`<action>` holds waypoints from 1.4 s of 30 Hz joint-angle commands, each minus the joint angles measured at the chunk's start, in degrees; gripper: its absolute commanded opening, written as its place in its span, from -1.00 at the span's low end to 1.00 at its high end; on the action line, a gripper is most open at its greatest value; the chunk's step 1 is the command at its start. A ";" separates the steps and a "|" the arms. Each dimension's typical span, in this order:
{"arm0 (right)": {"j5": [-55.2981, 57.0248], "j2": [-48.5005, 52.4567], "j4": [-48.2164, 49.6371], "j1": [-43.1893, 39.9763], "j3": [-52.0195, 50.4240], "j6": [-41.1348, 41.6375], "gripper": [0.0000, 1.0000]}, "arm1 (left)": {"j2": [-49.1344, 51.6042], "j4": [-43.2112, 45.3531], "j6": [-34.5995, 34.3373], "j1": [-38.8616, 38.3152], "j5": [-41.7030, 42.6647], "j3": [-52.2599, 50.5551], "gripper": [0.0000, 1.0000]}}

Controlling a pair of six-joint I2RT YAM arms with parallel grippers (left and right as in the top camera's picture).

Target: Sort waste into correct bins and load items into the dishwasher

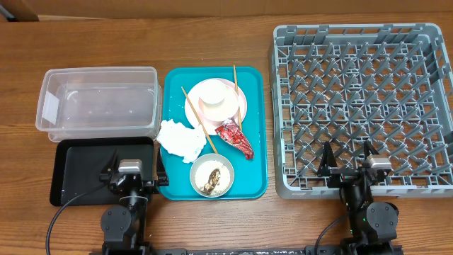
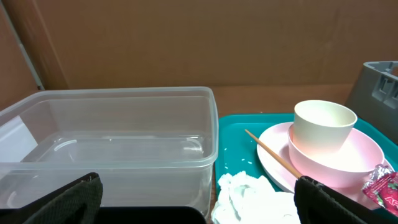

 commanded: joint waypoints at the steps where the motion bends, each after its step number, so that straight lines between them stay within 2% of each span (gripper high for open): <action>1: 0.11 -0.52 0.35 -0.22 -0.61 -0.35 1.00 | -0.61 0.66 1.03 0.00 -1.81 -0.39 0.99; 7: 0.11 -0.52 0.35 -0.22 -0.59 -0.35 1.00 | -0.61 1.86 0.44 -0.02 1.97 -0.39 1.00; 11: 0.11 -0.52 0.35 -0.22 -0.59 -0.35 1.00 | -0.61 2.27 -1.97 -0.02 10.32 2.32 0.99; 14: 0.11 -0.52 0.35 -0.22 -0.59 -0.35 1.00 | -0.37 -4.59 -7.08 -0.02 10.21 7.78 1.00; 18: 0.11 -0.52 0.35 -0.22 -0.59 -0.35 1.00 | 3.32 -16.98 -7.06 -0.02 10.43 20.02 1.00; 21: 0.11 -0.52 0.35 -0.22 -0.59 -0.35 1.00 | 10.47 -27.69 -5.42 -0.02 12.52 32.24 1.00; 24: 0.11 -0.52 0.33 -0.22 -0.61 -0.35 1.00 | 21.73 -39.47 -1.84 -0.02 18.23 45.97 1.00; 28: 0.11 -0.52 0.35 -0.22 -0.59 -0.35 1.00 | 37.53 -53.86 -1.90 -0.02 23.89 61.70 1.00; 32: 0.11 -0.52 0.35 -0.22 -0.59 -0.35 1.00 | 52.28 -66.75 -2.47 -0.02 25.53 74.97 1.00; 36: 0.11 -0.52 0.35 -0.22 -0.59 -0.35 1.00 | 63.28 -71.19 -4.76 -0.02 25.79 82.27 1.00; 42: 0.11 -0.52 0.35 -0.22 -0.59 -0.35 1.00 | 74.84 -72.02 -5.60 -0.02 28.55 82.93 1.00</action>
